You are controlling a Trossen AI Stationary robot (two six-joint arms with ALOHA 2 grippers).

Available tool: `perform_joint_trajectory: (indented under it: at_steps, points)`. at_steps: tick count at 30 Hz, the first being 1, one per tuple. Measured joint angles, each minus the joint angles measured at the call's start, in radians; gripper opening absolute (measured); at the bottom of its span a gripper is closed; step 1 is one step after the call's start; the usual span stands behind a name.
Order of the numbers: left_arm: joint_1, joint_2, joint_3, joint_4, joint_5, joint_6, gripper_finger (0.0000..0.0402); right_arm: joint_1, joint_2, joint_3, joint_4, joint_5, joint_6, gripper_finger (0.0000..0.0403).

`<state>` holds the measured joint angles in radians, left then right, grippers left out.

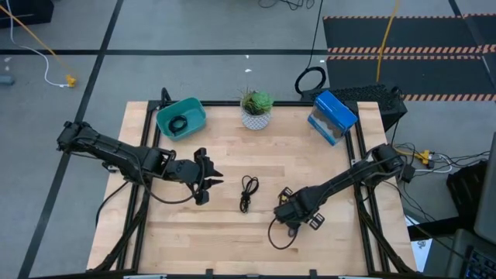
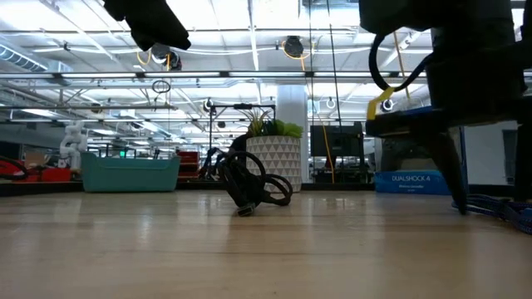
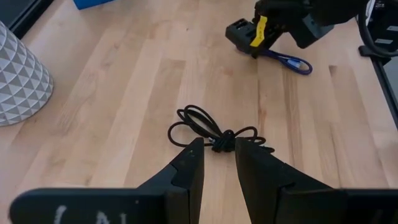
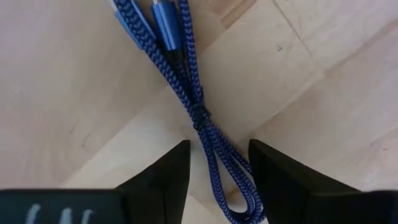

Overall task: Pick and place USB-C Cables
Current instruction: Put the violet USB cable into the blue bin

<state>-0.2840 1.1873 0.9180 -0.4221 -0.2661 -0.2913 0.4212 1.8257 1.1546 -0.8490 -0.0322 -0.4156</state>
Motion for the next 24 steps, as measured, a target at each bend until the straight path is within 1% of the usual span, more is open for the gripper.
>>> perform_joint_trajectory:
  at_steps: [3, 10, 14, 19, 24]
  points:
    - [0.0, 0.0, 0.0, 0.0, 0.0, 0.002, 0.0092, 0.001, -0.002, -0.013, 0.005, 0.026, -0.008, 0.0132]
    - [0.0, 0.0, 0.0, 0.0, 0.0, 0.006, 0.0092, 0.005, -0.005, -0.016, 0.018, 0.034, 0.0, 0.0065]
    - [0.0, 0.0, 0.0, 0.003, 0.0, 0.008, 0.0092, 0.008, -0.018, -0.018, 0.023, 0.037, 0.025, 0.0037]
    - [0.0, 0.0, 0.0, 0.006, -0.001, 0.008, 0.0092, 0.009, -0.048, -0.021, 0.035, 0.032, 0.063, 0.0016]
    - [0.0, 0.0, 0.0, 0.007, -0.001, 0.008, 0.0092, 0.009, -0.082, -0.021, 0.052, 0.032, 0.119, 0.0011]
